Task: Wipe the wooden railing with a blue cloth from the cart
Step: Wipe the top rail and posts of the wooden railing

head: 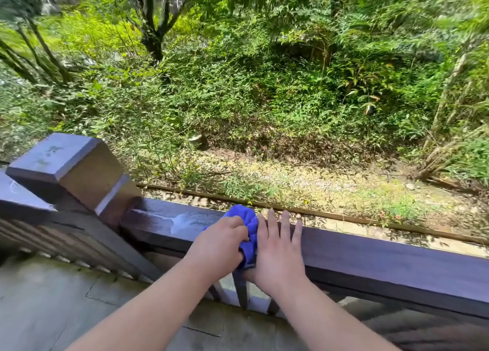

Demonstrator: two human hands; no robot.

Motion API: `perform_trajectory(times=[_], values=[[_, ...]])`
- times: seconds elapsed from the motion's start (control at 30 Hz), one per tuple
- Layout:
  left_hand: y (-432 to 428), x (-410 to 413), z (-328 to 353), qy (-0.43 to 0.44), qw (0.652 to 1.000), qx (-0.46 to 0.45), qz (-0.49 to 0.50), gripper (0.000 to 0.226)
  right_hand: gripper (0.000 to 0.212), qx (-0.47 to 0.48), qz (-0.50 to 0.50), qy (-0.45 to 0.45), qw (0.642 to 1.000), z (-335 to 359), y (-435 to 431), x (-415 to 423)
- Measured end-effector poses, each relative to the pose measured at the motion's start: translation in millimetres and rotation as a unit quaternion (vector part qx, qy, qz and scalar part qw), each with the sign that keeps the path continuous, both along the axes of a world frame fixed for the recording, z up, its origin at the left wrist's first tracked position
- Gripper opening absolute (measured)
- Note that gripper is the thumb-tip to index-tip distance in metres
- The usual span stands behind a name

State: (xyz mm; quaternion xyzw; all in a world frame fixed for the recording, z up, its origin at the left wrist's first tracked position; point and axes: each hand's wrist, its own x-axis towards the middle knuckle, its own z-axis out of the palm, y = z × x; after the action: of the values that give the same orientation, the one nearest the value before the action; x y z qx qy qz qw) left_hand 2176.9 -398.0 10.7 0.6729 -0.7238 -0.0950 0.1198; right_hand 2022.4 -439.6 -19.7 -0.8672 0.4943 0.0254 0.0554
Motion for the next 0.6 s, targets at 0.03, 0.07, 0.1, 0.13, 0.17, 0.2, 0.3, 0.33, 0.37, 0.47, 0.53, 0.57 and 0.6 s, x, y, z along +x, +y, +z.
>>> perform_trajectory(times=[0.03,0.07,0.1,0.13,0.17,0.2,0.3,0.33,0.37,0.47,0.53,0.57,0.6], values=[[2.5,7.8,-0.2,0.001,1.0,-0.001,0.007,0.023,0.131,-0.004,0.009,0.002,1.0,1.3,-0.1,8.9],[5.1,17.0,0.1,0.003,1.0,0.001,0.015,0.022,0.131,-0.004,0.015,-0.001,1.0,2.9,0.0,19.2],[7.5,26.0,0.4,0.005,1.0,0.004,0.022,0.022,0.131,-0.003,0.021,-0.007,1.0,4.5,-0.1,29.0],[10.8,39.6,0.9,0.005,1.0,0.005,0.028,0.022,0.13,-0.004,0.027,-0.014,1.0,5.5,1.1,43.4],[13.3,51.0,2.0,0.001,0.999,0.004,0.034,0.021,0.129,-0.007,0.033,-0.019,0.999,5.9,2.1,55.5],[15.0,59.5,3.1,-0.003,0.999,0.003,0.041,0.019,0.127,-0.01,0.038,-0.023,0.999,6.3,2.8,65.0],[24.7,94.1,6.6,-0.013,0.998,0.01,0.054,0.018,0.125,-0.013,0.042,-0.027,0.999,5.3,10.1,100.0],[28.4,108.0,7.0,-0.021,0.998,0.013,0.061,0.019,0.126,-0.012,0.045,-0.022,0.999,4.5,13.5,112.2],[31.6,122.7,7.1,-0.028,0.997,0.016,0.073,0.019,0.127,-0.013,0.048,-0.015,0.999,3.2,16.9,123.7],[38.7,160.2,8.5,-0.041,0.991,0.033,0.121,0.016,0.126,-0.012,0.046,-0.005,0.999,-0.6,23.7,151.2],[40.6,178.5,9.2,-0.056,0.988,0.047,0.137,0.013,0.126,-0.01,0.042,-0.006,0.999,-1.3,27.5,167.5],[40.8,184.8,9.6,-0.066,0.987,0.05,0.141,0.012,0.126,-0.009,0.041,-0.008,0.999,-1.1,29.2,174.4],[40.3,187.8,10.2,-0.076,0.985,0.05,0.146,0.012,0.126,-0.009,0.041,-0.01,0.999,-0.4,30.2,179.6]])
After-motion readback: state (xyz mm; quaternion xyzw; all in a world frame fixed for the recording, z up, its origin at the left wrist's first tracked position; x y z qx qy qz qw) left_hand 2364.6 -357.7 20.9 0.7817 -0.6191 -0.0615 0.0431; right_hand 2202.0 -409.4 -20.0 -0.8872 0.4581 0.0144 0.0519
